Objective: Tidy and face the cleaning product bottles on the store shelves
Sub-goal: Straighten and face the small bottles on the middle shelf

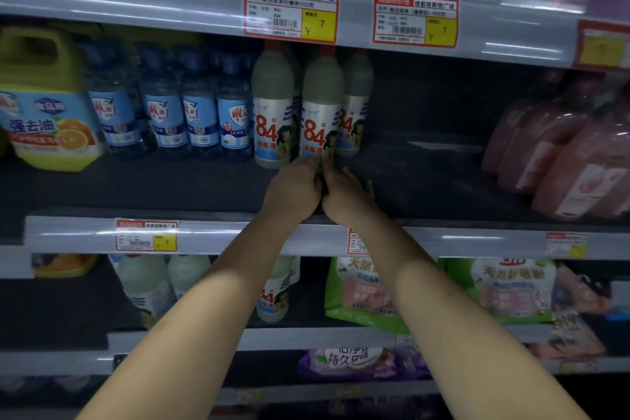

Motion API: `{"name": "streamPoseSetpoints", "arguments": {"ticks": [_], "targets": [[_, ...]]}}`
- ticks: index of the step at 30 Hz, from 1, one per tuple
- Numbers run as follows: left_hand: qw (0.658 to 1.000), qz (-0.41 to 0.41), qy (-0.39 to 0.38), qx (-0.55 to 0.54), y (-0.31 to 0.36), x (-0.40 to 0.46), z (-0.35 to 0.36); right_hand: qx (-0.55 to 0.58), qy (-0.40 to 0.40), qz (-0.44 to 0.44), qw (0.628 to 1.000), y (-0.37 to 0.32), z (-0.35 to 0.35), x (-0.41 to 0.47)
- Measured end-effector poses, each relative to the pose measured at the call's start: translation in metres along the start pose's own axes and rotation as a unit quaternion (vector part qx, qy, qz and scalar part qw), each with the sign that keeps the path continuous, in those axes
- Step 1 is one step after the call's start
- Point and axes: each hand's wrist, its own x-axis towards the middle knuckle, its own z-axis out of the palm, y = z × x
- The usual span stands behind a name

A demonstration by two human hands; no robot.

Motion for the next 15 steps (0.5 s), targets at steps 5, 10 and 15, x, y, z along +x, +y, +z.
{"name": "streamPoseSetpoints", "arguments": {"ticks": [5,10,15], "targets": [[1.000,-0.001,-0.014,-0.001,0.001,-0.001,-0.002,0.012,0.010,-0.006,1.000,0.001,0.001,0.000],[0.999,-0.022,0.024,0.010,0.013,-0.007,-0.010,0.024,0.139,-0.039,0.989,0.003,0.004,-0.006],[0.982,0.097,0.114,0.114,0.029,-0.027,-0.029,0.069,0.233,-0.106,0.964,0.005,0.000,-0.025]]}}
